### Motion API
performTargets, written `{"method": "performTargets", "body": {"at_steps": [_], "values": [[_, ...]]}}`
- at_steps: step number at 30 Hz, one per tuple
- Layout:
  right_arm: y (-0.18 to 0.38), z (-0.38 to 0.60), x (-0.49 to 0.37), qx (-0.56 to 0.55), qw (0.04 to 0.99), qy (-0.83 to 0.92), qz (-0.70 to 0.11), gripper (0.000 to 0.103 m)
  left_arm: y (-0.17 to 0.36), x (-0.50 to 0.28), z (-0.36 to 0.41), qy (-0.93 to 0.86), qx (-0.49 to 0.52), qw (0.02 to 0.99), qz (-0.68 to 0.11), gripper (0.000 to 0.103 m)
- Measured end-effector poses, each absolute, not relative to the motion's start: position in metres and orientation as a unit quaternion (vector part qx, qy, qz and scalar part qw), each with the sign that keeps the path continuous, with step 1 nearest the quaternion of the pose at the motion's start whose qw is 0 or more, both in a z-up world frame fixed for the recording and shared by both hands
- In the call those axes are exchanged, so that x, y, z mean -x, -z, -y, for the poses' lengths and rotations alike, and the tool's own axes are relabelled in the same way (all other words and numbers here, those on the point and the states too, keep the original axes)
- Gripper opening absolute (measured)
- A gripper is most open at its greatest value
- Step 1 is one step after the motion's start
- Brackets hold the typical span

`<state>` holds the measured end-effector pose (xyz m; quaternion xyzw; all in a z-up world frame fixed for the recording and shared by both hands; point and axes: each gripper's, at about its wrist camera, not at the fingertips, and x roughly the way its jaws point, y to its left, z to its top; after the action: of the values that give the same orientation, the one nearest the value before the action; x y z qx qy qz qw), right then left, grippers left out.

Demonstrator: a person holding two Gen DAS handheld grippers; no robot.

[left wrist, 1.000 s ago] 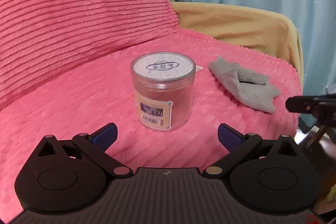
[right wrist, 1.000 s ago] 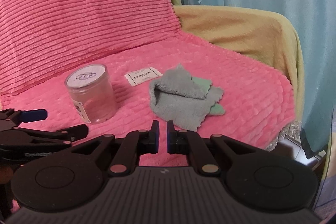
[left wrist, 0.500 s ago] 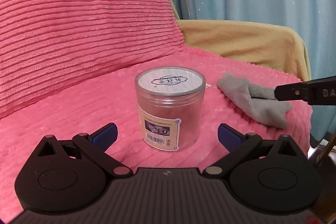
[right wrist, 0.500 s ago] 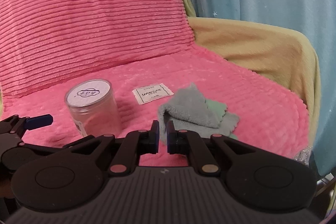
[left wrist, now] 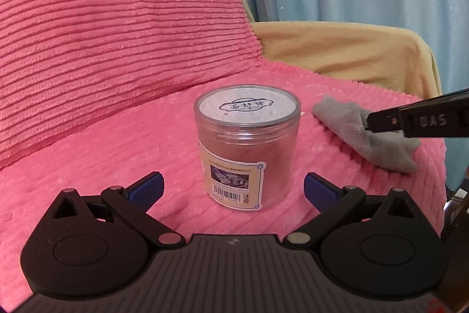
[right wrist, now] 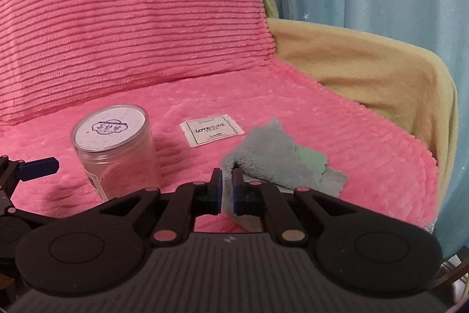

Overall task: Clean container
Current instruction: 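Close the right tool on the grey cloth and lift it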

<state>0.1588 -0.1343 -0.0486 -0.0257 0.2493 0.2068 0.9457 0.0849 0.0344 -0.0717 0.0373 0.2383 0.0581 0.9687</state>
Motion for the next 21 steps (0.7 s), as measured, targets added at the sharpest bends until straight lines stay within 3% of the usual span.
{"method": "performTargets", "body": {"at_steps": [2, 21], "values": [[0.051, 0.131, -0.163, 0.027, 0.945, -0.207, -0.253, 0.008, 0.072, -0.084, -0.035, -0.059, -0.037, 0.968, -0.239, 0.102], [0.071, 0.102, -0.205, 0.038, 0.933, -0.209, -0.292, 0.008, 0.075, -0.086, -0.045, -0.061, -0.017, 0.967, -0.248, 0.102]]}}
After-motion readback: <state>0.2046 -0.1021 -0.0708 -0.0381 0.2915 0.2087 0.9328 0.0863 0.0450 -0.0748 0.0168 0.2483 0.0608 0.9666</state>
